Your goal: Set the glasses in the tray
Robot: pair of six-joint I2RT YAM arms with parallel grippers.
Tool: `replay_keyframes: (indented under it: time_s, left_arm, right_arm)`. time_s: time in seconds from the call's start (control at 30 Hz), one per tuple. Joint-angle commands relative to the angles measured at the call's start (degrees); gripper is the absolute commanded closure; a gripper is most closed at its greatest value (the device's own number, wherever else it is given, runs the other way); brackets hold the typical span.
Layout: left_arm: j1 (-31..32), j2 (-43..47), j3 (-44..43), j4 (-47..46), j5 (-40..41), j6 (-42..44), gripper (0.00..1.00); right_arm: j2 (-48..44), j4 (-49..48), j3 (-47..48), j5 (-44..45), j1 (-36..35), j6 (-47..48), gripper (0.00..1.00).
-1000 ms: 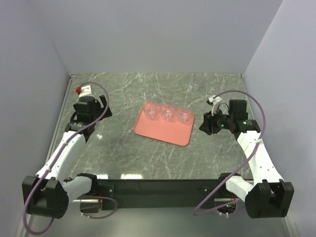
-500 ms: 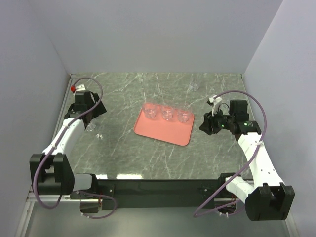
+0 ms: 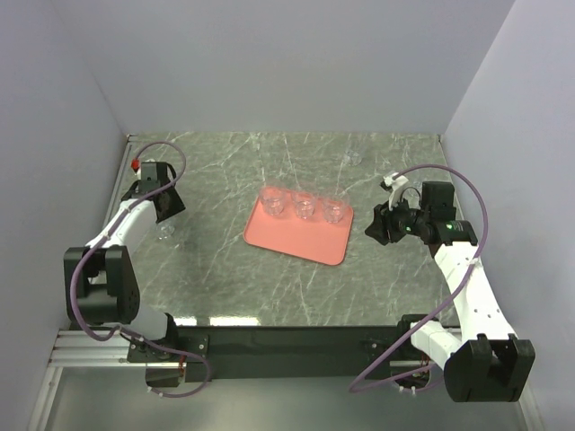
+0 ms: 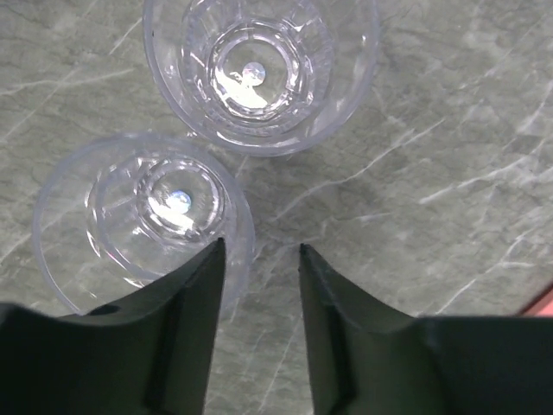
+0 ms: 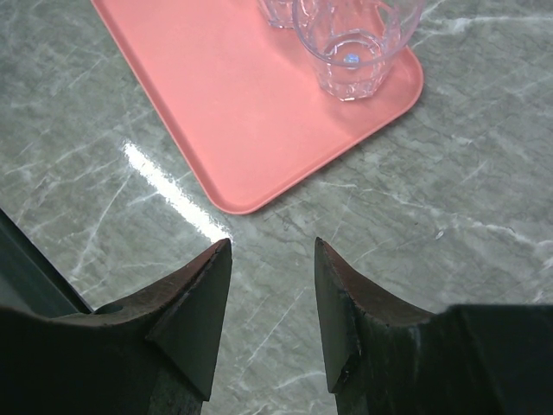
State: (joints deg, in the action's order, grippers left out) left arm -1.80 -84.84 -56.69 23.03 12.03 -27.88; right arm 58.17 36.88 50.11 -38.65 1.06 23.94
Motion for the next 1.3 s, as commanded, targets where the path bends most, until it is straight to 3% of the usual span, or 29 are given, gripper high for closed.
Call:
replay_keyframes:
  time_s: [0.0,0.13,0.33,0.5,0.77,0.93,1.27]
  left_arm:
    - [-0.31,-0.85,-3.08,0.97,1.06,0.02,0.56]
    - [-0.22,-1.38,-3.26,1.23,1.33,0.10,0.73]
    - [-0.31,-0.24,-2.47,1.50,1.15,0.37,0.90]
    - [-0.13,2.91,-1.41,2.02,-1.21,0.37,0.99]
    - [1.36,10.47,1.84,2.55,-6.75,0.89,1.00]
    - [5.75,13.55,3.16,2.73,-9.74,0.55,0.99]
    - [21.12,14.18,0.79,1.50,-11.51,-1.82,1.00]
  right_arm:
    - [-1.66,-1.20,-0.45,-0.81,0.70,0.75,0.50]
    - [-1.92,-1.20,-0.45,-1.07,1.05,0.75,0.50]
    - [-2.10,-1.11,-0.45,-1.42,1.58,0.75,0.50]
    - [-2.27,-1.02,-0.45,-1.60,1.84,0.75,0.50]
    - [-2.19,-1.11,-0.45,-1.69,2.02,0.75,0.50]
    - [-2.10,-1.03,-0.54,-1.60,2.10,0.67,0.50]
    - [-1.83,-1.20,-0.62,-1.42,2.46,0.75,0.50]
